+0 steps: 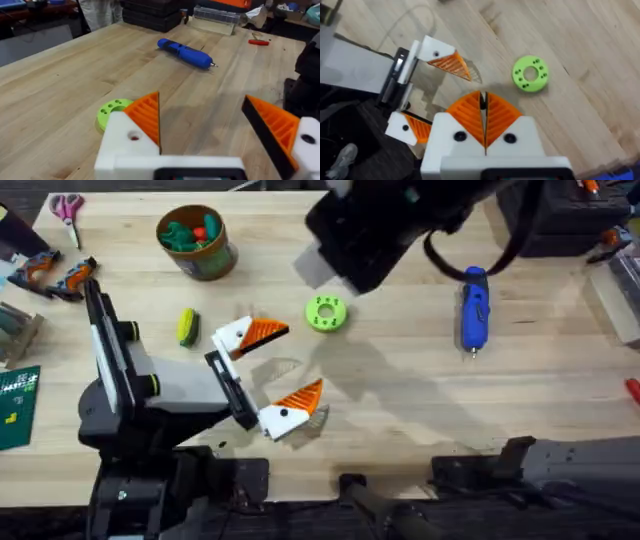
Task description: Pick up the gripper from the table and insert it into the empty holder that is missing its gripper. Then pick up a screw, insert it into the mounting hole, and use the screwdriver to tighten it. Finally, clean up the table by picking up the vegetable and placing it into the bucket.
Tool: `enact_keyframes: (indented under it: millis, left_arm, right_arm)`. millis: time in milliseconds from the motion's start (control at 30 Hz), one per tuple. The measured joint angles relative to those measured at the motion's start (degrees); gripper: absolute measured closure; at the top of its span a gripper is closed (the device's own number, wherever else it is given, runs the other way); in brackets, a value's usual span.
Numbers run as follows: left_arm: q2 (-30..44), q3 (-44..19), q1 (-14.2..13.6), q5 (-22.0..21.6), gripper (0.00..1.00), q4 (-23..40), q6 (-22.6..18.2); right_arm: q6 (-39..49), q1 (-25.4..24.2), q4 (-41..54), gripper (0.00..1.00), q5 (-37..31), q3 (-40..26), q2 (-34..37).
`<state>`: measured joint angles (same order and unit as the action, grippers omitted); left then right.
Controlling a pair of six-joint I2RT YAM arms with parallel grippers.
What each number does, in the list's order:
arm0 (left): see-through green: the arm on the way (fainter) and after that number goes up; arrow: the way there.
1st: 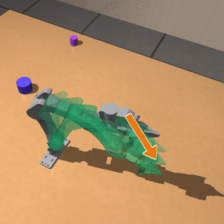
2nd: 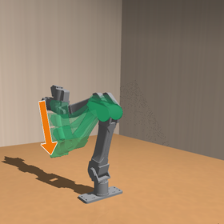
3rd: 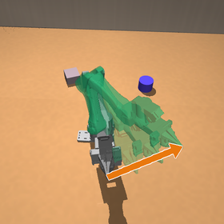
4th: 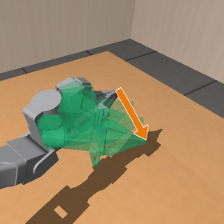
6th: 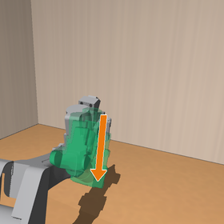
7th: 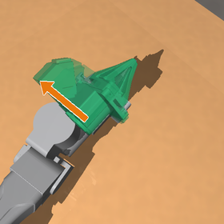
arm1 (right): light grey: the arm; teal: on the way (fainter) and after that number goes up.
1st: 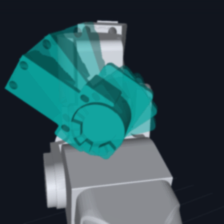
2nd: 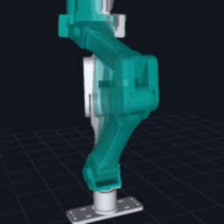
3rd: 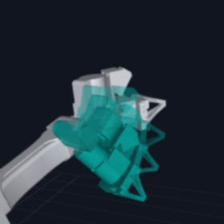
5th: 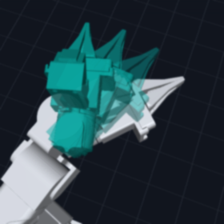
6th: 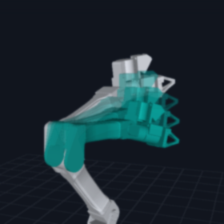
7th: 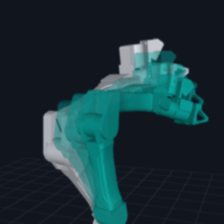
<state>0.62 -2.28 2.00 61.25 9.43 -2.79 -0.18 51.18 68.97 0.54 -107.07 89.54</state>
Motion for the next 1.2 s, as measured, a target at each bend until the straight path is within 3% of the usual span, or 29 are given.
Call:
enact_keyframes:
  millis: [400, 767, 1200]
  left_arm:
    - [0.00, 0.00, 0.00, 0.00, 0.014, 0.00, 0.00]
    - [0.00, 0.00, 0.00, 0.01, 0.016, 0.00, 0.00]
    - [0.00, 0.00, 0.00, 0.00, 0.015, -0.01, -0.01]
  right_arm:
    - [1.96, 6.04, -2.72, 0.995, 0.44, -0.02, 5.99]
    - [4.46, 9.28, -0.81, 0.995, 0.42, -7.45, 12.55]
    - [6.49, 11.45, -3.27, 0.995, -1.59, -7.56, 15.51]
